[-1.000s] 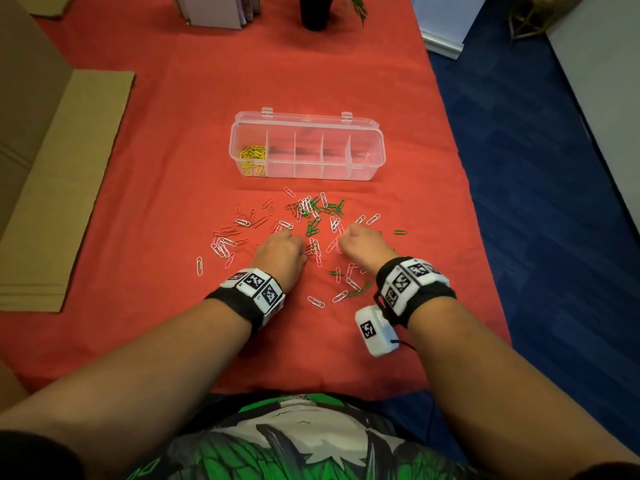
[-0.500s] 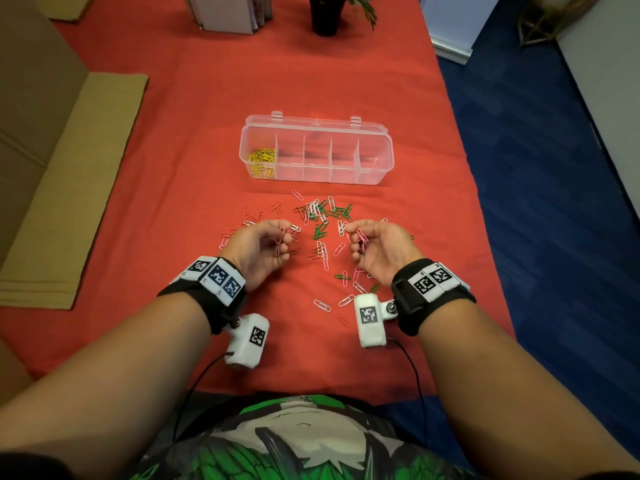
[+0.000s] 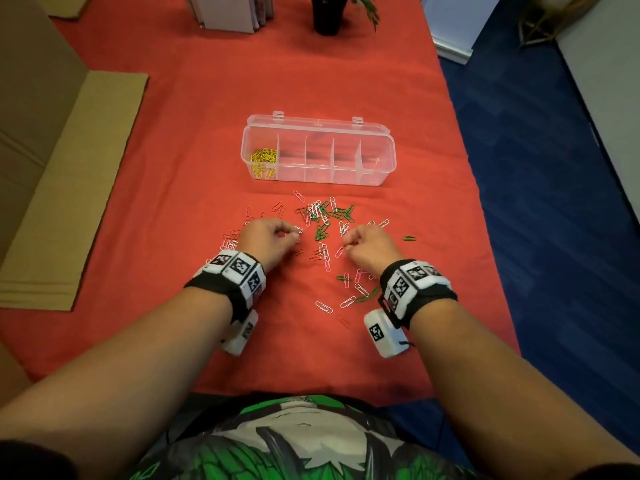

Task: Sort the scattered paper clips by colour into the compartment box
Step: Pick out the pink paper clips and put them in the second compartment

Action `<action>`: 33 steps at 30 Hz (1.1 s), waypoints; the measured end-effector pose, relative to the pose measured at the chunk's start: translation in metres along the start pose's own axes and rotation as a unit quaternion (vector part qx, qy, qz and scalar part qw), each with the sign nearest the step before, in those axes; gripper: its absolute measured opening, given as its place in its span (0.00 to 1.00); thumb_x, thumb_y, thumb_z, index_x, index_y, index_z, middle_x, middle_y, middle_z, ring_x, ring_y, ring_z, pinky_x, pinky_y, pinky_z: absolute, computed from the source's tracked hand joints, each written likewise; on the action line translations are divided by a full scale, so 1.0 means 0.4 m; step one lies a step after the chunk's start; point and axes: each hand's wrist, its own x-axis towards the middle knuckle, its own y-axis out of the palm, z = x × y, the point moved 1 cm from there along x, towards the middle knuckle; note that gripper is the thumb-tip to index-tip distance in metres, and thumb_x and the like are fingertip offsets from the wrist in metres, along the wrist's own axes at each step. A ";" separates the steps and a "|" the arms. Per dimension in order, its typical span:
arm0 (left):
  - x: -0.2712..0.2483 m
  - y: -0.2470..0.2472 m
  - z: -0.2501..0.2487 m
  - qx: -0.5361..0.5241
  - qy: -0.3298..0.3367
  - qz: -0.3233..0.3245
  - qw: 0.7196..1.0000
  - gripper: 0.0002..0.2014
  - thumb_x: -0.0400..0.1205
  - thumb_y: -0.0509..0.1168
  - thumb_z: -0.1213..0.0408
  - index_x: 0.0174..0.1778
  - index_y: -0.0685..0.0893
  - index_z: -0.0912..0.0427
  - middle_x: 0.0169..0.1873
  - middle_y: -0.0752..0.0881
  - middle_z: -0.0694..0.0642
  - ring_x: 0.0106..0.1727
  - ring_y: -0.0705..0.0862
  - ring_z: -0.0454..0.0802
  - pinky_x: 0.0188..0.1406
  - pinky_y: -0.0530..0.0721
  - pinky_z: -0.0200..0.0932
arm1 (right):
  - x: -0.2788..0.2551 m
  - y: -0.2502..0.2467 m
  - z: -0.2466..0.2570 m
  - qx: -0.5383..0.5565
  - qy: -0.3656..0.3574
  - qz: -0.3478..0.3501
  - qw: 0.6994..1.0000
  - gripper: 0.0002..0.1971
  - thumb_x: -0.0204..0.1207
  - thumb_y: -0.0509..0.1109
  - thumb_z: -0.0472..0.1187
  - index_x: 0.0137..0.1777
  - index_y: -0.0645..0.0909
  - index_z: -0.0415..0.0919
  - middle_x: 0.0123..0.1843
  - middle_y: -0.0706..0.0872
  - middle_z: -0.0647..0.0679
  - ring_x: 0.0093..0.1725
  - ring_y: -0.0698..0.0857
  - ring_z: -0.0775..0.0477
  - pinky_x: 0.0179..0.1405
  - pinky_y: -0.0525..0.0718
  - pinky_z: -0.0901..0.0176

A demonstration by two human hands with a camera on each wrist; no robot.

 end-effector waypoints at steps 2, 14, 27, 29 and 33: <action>-0.003 0.001 -0.008 0.125 0.056 -0.008 0.991 0.10 0.77 0.67 0.62 0.53 0.89 0.54 0.47 0.87 0.60 0.50 0.84 0.58 0.48 0.77 0.42 | -0.010 0.019 -0.006 -0.099 -0.050 -0.017 0.994 0.10 0.70 0.64 0.30 0.48 0.82 0.41 0.48 0.76 0.47 0.49 0.77 0.47 0.51 0.73 0.63; 0.017 0.002 -0.009 0.132 0.054 0.003 0.990 0.04 0.78 0.64 0.62 0.41 0.83 0.57 0.42 0.83 0.59 0.47 0.81 0.58 0.49 0.76 0.45 | -0.004 0.020 0.008 -0.142 -0.098 -0.023 0.985 0.05 0.76 0.62 0.34 0.46 0.79 0.38 0.49 0.79 0.40 0.48 0.79 0.41 0.49 0.73 0.57; -0.049 0.010 -0.058 -0.422 -0.171 0.187 0.871 0.08 0.62 0.50 0.71 0.29 0.74 0.59 0.20 0.77 0.54 0.16 0.71 0.44 0.19 0.69 0.29 | -0.061 -0.072 -0.029 0.558 0.100 0.099 0.818 0.11 0.77 0.54 0.35 0.39 0.78 0.39 0.32 0.74 0.47 0.25 0.77 0.53 0.22 0.75 0.66; -0.054 0.033 -0.065 -0.368 -0.168 0.180 0.897 0.12 0.69 0.47 0.75 0.28 0.73 0.59 0.23 0.73 0.54 0.17 0.70 0.44 0.18 0.67 0.29 | -0.067 -0.074 -0.032 0.577 0.118 0.100 0.802 0.12 0.77 0.55 0.38 0.35 0.75 0.40 0.31 0.73 0.47 0.25 0.76 0.52 0.21 0.76 0.65; -0.059 0.071 -0.075 -0.290 -0.154 0.179 0.927 0.15 0.73 0.47 0.78 0.29 0.75 0.59 0.26 0.76 0.53 0.25 0.71 0.45 0.20 0.68 0.31 | -0.072 -0.069 -0.049 0.544 0.096 0.051 0.832 0.13 0.82 0.52 0.29 0.42 0.77 0.38 0.31 0.70 0.46 0.29 0.75 0.52 0.20 0.79 0.68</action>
